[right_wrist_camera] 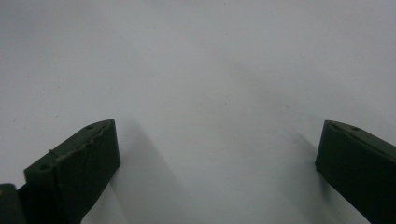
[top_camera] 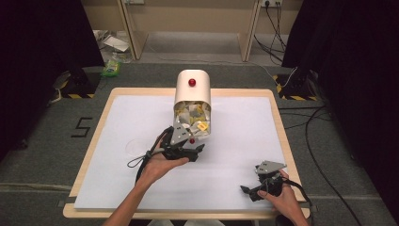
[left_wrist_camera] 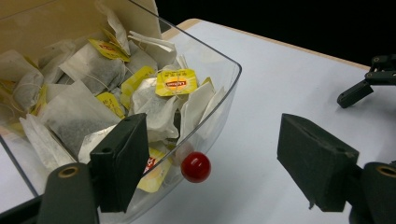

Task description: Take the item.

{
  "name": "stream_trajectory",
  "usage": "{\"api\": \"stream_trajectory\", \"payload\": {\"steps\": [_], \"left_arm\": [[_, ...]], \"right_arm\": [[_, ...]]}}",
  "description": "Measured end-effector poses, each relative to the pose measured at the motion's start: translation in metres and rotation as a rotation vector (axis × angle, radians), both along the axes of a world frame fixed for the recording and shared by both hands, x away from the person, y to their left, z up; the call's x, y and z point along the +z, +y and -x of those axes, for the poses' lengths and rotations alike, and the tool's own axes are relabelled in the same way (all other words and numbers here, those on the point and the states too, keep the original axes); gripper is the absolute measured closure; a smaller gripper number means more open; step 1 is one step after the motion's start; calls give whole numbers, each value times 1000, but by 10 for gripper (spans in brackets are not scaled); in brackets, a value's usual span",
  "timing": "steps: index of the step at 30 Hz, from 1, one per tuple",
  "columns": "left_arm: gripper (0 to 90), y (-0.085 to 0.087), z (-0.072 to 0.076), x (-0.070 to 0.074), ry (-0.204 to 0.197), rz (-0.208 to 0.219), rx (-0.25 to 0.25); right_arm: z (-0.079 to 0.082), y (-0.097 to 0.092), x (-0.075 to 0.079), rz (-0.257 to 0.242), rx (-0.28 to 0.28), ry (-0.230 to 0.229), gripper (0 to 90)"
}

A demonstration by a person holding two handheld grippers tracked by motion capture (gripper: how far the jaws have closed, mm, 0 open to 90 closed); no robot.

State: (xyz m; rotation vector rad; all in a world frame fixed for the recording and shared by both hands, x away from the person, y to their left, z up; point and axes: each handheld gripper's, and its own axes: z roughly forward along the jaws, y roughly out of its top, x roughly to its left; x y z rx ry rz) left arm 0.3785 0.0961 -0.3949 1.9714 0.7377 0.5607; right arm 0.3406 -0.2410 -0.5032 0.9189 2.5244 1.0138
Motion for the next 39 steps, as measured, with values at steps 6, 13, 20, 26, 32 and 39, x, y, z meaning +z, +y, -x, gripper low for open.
{"api": "stream_trajectory", "payload": {"steps": [6, 13, 20, 26, 32, 39], "left_arm": [[252, 0, -3, 3, 2, 12, 2], [271, 7, -11, 25, -18, 42, 13], [426, 8, -27, 28, 20, 33, 21], [507, 9, -42, 22, 62, 13, 41], [535, 8, -46, 18, 91, -4, 34], [621, 3, -52, 10, 129, -26, 41]], "right_arm": [[0, 0, 0, 0, 0, 0, 3], [0, 0, 0, 1, 3, -1, 3], [0, 0, 0, 1, 2, -1, 3], [0, 0, 0, 1, 2, -1, 3], [0, 0, 0, 1, 2, -1, 3], [0, 0, 0, 0, 0, 1, 3]]}}
